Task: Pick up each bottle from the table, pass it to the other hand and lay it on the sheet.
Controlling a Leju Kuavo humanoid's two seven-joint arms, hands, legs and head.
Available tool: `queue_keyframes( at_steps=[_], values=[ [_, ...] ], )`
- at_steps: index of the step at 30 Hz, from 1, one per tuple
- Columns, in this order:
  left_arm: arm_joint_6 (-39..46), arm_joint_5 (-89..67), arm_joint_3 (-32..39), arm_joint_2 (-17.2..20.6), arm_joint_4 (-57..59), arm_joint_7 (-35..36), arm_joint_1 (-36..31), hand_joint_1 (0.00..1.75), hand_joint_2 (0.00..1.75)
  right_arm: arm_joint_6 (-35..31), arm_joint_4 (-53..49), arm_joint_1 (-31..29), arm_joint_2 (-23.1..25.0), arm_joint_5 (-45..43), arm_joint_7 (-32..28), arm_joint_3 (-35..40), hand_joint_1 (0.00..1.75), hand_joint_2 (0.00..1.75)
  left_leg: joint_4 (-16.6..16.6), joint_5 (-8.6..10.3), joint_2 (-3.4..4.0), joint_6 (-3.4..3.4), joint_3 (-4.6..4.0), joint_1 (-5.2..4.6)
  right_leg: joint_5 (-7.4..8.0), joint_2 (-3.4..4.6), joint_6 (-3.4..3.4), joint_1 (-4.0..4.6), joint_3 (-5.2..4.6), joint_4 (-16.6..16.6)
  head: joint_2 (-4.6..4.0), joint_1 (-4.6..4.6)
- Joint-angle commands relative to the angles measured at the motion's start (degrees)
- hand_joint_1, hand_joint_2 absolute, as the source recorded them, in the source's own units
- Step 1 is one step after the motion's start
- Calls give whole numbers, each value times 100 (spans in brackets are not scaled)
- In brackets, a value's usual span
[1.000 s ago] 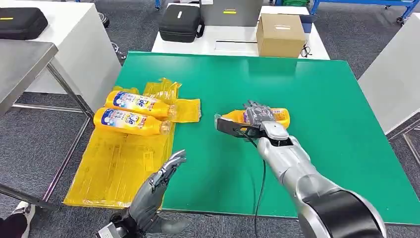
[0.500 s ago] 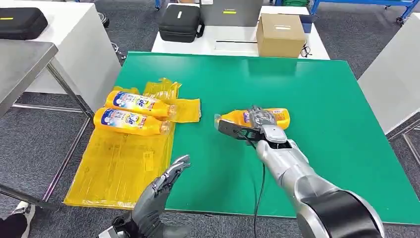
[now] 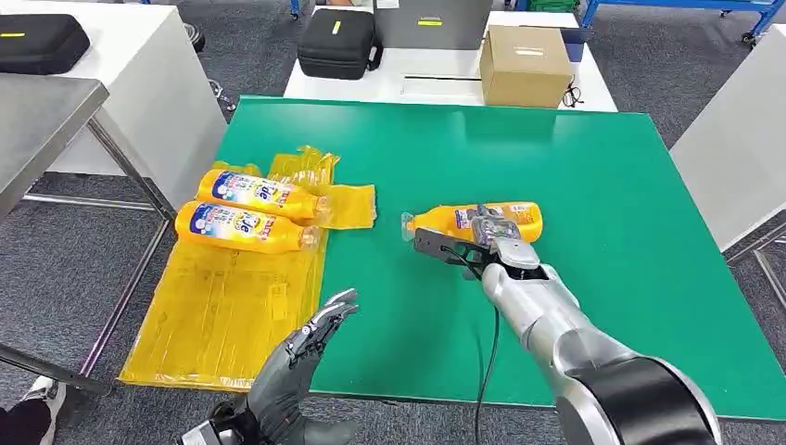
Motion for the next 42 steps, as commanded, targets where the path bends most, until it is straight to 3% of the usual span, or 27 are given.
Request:
queue_keyframes(
  at_steps=[1, 3, 4, 21, 22, 23, 24, 35, 42],
  values=[
    [-52, 68, -32, 27, 422, -124, -268, 0, 175, 187, 352, -219, -50, 36, -96, -122, 145, 175, -2, -4, -12, -6, 15, 3, -7, -9, -7, 3, 19, -3, 0, 0],
    [-75, 100, -4, 4, 435, -108, -284, 0, 175, 196, 340, -231, -44, 72, -132, -102, 154, 175, -4, 0, -9, -4, 9, 0, -4, -8, -5, 0, 12, -2, 0, 0],
    [-111, 105, 31, -14, 431, -102, -277, 0, 175, 192, 308, -245, -35, 100, -213, -115, 175, 175, -2, -3, -11, -7, 15, 2, -7, -9, -8, 2, 19, -2, 0, 2],
    [-260, 121, 71, -42, 614, -49, -347, 0, 175, 208, 63, -482, 9, 317, -549, -15, 175, 175, 2, -8, 1, -9, 33, 2, -7, 4, -10, 2, 34, 2, 0, 2],
    [-239, 102, 69, -31, 616, -55, -343, 0, 175, 188, 50, -472, 14, 340, -595, 1, 145, 175, 1, -6, 0, -8, 30, 1, -6, 3, -8, 2, 31, 2, 0, 2],
    [-231, 101, 74, -19, 614, -58, -339, 0, 175, 164, 37, -461, 26, 340, -623, -1, 40, 175, -1, -4, -1, -6, 29, -1, -4, 2, -6, -1, 29, 1, 0, 2],
    [-231, 101, 77, -11, 615, -59, -335, 0, 175, 165, 40, -453, 30, 342, -627, 1, 3, 175, -1, -6, -3, -8, 33, 1, -6, 1, -9, 2, 35, 0, 0, 2],
    [-223, 101, 71, 1, 624, -62, -336, 0, 175, 118, 20, -417, 10, 361, -678, 12, 0, 175, -3, -1, -3, -6, 28, 0, -2, 0, -6, 1, 29, -1, 0, 2],
    [-237, 47, 53, -24, 694, -41, -295, 0, 175, -545, -255, -327, 7, 335, -1159, -56, 0, 175, -3, -7, -4, -10, 38, 5, -6, 0, -11, 6, 40, -5, 0, 2]
  ],
)
